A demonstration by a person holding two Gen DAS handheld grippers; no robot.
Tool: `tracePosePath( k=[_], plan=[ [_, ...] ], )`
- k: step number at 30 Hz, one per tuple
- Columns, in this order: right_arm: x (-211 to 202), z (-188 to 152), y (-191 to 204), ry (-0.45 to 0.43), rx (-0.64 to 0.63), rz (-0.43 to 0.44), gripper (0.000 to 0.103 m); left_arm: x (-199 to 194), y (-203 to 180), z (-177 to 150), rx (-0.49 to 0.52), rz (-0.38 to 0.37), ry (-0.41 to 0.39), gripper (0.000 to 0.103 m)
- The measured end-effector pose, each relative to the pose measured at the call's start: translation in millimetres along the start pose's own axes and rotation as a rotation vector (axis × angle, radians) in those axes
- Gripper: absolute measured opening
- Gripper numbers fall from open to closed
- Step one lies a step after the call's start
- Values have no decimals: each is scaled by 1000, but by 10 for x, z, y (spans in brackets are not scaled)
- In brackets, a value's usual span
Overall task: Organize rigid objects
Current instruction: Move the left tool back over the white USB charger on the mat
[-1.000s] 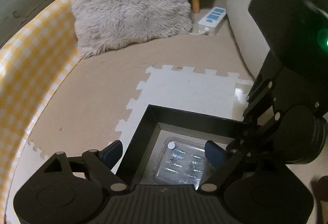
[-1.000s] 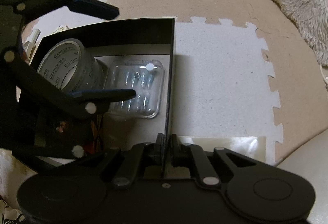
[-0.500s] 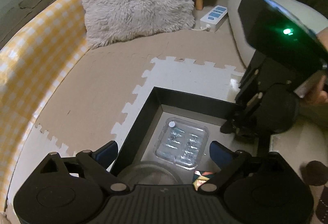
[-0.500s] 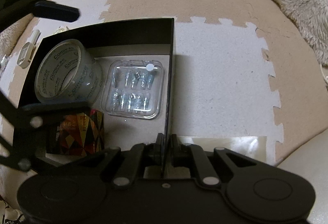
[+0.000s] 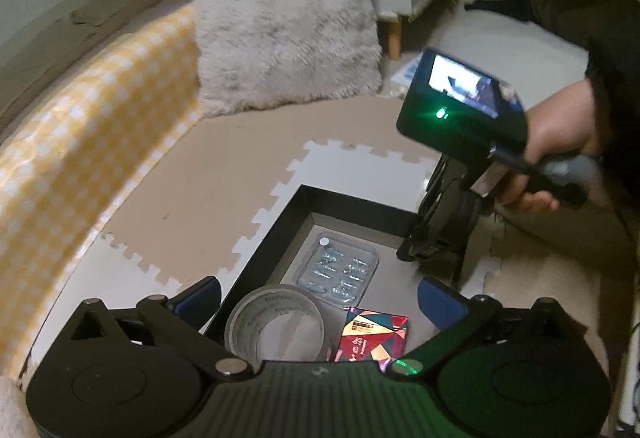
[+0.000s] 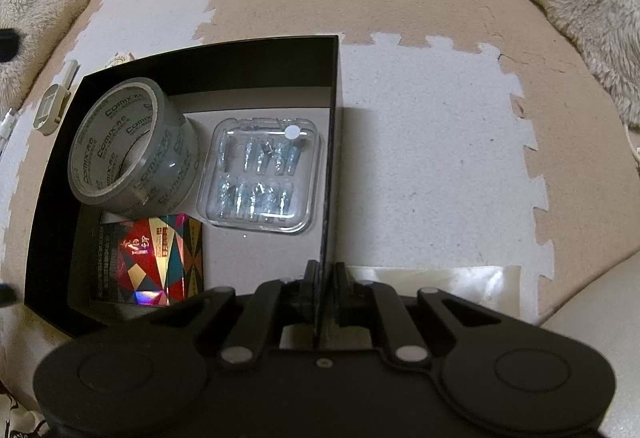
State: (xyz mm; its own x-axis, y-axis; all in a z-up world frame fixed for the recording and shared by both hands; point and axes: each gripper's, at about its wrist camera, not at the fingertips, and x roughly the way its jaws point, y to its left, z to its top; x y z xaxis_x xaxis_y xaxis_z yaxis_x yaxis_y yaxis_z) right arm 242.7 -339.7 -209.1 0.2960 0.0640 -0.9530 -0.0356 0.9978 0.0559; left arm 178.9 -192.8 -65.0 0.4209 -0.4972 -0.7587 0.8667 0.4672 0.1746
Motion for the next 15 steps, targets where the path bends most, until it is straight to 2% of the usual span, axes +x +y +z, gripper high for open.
tracePosePath(
  k=[6, 10, 15],
  plan=[
    [2, -1, 3, 0, -1, -1, 8, -300, 80, -196, -111, 47, -26, 103],
    [3, -4, 5, 0, -1, -1, 8, -444, 175, -337, -169, 109, -48, 103],
    [7, -10, 3, 0, -3, -2, 8, -553, 383, -541, -301, 202, -63, 103]
  ],
)
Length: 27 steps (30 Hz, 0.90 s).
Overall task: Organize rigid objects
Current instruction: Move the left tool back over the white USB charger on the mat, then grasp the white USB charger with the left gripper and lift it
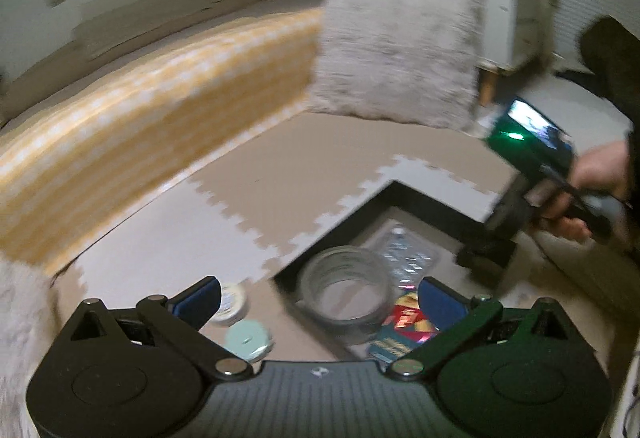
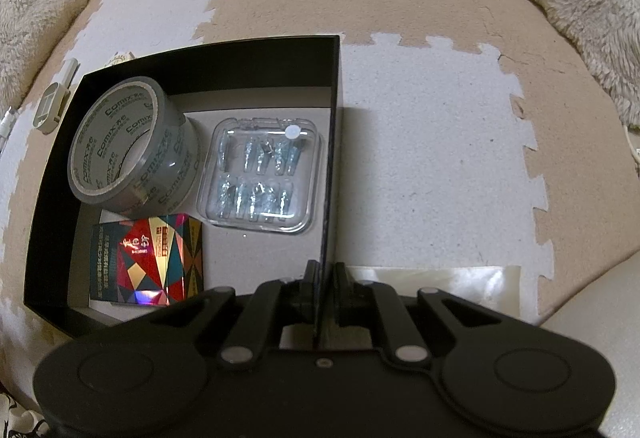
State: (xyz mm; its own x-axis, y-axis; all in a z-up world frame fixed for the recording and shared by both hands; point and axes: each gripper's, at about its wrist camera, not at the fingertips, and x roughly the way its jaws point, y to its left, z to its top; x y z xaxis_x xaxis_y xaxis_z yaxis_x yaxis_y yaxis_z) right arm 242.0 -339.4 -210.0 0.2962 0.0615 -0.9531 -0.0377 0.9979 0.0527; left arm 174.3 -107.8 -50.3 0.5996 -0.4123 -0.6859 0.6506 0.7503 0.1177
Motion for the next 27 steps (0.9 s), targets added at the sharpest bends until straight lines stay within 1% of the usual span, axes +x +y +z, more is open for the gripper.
tracePosePath(
  k=[3, 5, 7, 10, 15, 19, 21, 23, 24, 26, 27],
  plan=[
    [0, -2, -5, 0, 0, 0, 8, 13, 168, -105, -72, 44, 5, 103],
    [0, -2, -5, 0, 0, 0, 8, 19, 251, -199, -92, 59, 13, 103],
    [0, -2, -5, 0, 0, 1, 8, 42, 303, -288, -91, 63, 31, 103],
    [0, -2, -5, 0, 0, 0, 8, 114, 364, -440, -87, 32, 72, 103],
    [0, -6, -3, 0, -1, -1, 8, 274, 369, -683, -42, -34, 159, 103],
    [-1, -8, -5, 0, -2, -1, 8, 393, 265, -772, -2, -77, 181, 103],
    [-2, -8, -7, 0, -2, -1, 8, 456, 199, -788, 30, -102, 201, 96],
    [-2, -8, -6, 0, -4, -2, 8, 530, 128, -808, 63, -124, 223, 81],
    [-2, -9, -8, 0, -4, -3, 8, 567, 95, -821, 79, -132, 233, 80],
    [0, -9, -9, 0, -4, -3, 8, 634, 55, -852, 98, -143, 245, 69],
    [0, -9, -8, 0, -4, -3, 8, 667, 41, -862, 103, -141, 250, 66]
  ],
)
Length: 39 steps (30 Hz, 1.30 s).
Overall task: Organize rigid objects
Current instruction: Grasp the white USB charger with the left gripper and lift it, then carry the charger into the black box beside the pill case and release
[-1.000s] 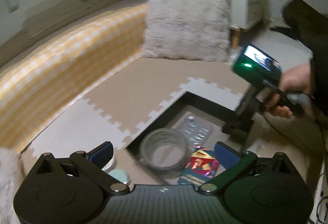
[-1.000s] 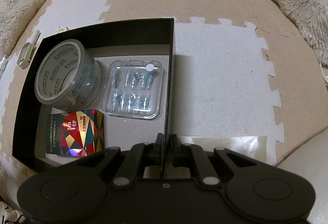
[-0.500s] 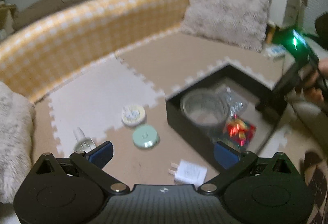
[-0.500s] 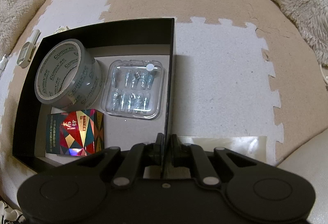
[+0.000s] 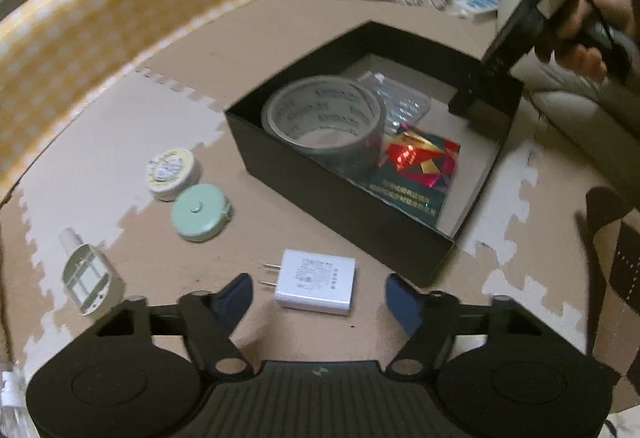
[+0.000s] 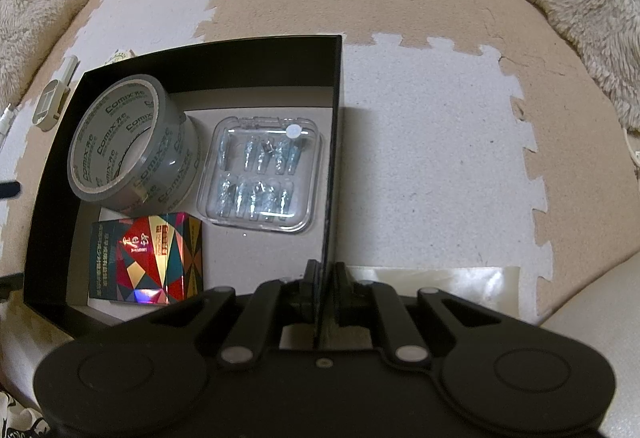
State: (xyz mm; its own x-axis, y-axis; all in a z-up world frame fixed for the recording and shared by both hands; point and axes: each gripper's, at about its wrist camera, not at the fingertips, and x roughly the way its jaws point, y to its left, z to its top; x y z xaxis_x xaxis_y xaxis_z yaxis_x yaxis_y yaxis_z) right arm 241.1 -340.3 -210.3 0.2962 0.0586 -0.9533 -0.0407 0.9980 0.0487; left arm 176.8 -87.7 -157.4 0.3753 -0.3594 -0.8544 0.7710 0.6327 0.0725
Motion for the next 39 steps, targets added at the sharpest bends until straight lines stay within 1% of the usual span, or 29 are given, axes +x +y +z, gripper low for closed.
tracePosePath(
  k=[1, 2, 5, 9, 11, 13, 18, 21, 24, 26, 28, 30, 34, 39],
  plan=[
    [0, -2, -1, 0, -1, 0, 8, 32, -10, -4, 8, 6, 4, 60],
    [0, -1, -3, 0, 0, 0, 8, 57, -16, -5, 17, 12, 5, 58],
    [0, -1, 0, 0, -1, -1, 8, 116, -27, -2, 39, 32, -8, 58],
    [1, -1, -4, 0, -1, -1, 8, 191, -47, 7, 59, 25, -9, 57],
    [2, -2, -6, 0, -1, -1, 8, 232, -70, 9, 74, 29, 2, 54],
    [2, -1, -5, 0, 0, 0, 8, 243, -93, 5, 96, 53, -3, 48],
    [2, -1, -4, 0, 0, 0, 8, 186, -65, 16, 77, 58, 11, 48],
    [2, -2, -3, 0, -1, -1, 8, 36, 13, 79, 35, 65, -33, 48],
    [1, 4, 2, 1, -1, 0, 8, -209, 72, 208, -14, 72, -117, 48],
    [1, 5, -1, 2, 0, 0, 8, -372, 67, 307, -39, 61, -181, 48],
    [4, 7, -1, 4, 2, 0, 8, -497, -5, 409, -43, 45, -239, 48],
    [6, 15, 0, 7, 2, -1, 8, -542, -110, 504, -32, 17, -268, 48],
    [9, 30, -11, 11, 9, 1, 7, -426, -355, 699, 5, -56, -283, 48],
    [15, 35, -21, 11, 10, 2, 7, -121, -586, 832, 18, -120, -255, 48]
  ],
)
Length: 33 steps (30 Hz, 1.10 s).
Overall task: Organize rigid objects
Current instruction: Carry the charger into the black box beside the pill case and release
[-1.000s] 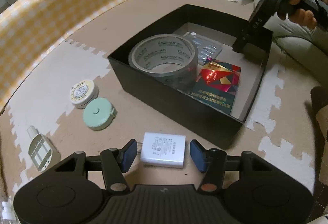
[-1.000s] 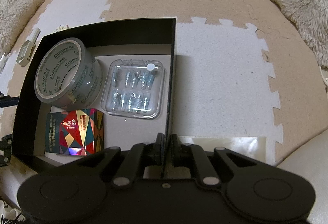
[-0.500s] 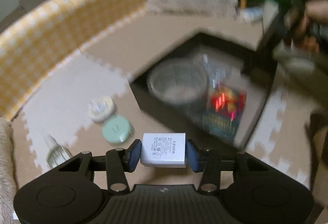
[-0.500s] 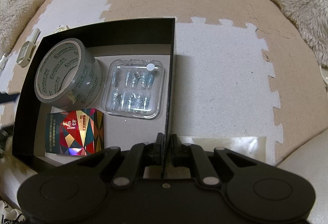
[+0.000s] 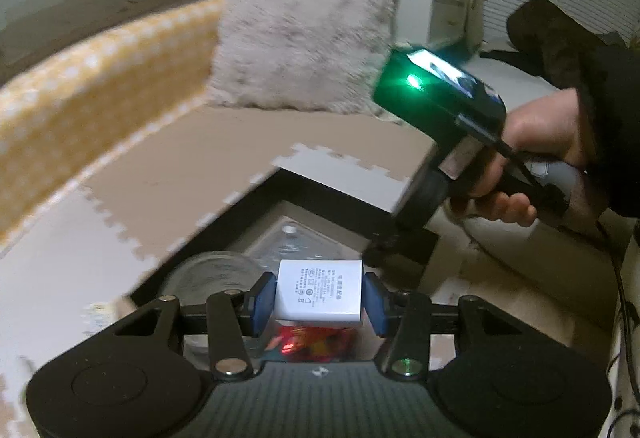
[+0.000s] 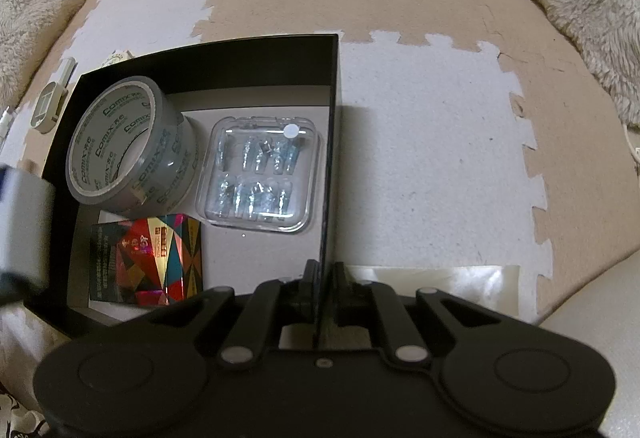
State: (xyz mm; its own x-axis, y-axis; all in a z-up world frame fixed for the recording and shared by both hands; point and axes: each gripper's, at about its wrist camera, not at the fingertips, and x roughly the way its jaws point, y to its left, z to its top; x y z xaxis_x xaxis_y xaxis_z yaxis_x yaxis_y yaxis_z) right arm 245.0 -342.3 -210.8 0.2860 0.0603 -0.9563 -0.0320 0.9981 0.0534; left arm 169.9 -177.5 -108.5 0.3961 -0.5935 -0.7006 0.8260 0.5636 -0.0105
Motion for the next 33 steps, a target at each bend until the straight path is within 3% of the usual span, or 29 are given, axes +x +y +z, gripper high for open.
tracePosePath(
  k=[8, 15, 19, 27, 33],
  plan=[
    [0, -3, -6, 0, 4, 2, 7, 490, -140, -11, 13, -44, 46, 48],
    [-1, -5, -10, -1, 9, 5, 7, 642, -162, 37, 38, -57, 68, 49],
    [-3, -5, -10, -1, 10, 6, 7, 618, -90, 41, -6, -55, 81, 66],
    [-8, -5, -14, -2, 12, 7, 7, 399, -32, 97, -51, -79, 81, 82],
    [-8, -7, -5, -3, 12, 7, 7, 86, -45, 133, -19, -61, 75, 93]
  ],
)
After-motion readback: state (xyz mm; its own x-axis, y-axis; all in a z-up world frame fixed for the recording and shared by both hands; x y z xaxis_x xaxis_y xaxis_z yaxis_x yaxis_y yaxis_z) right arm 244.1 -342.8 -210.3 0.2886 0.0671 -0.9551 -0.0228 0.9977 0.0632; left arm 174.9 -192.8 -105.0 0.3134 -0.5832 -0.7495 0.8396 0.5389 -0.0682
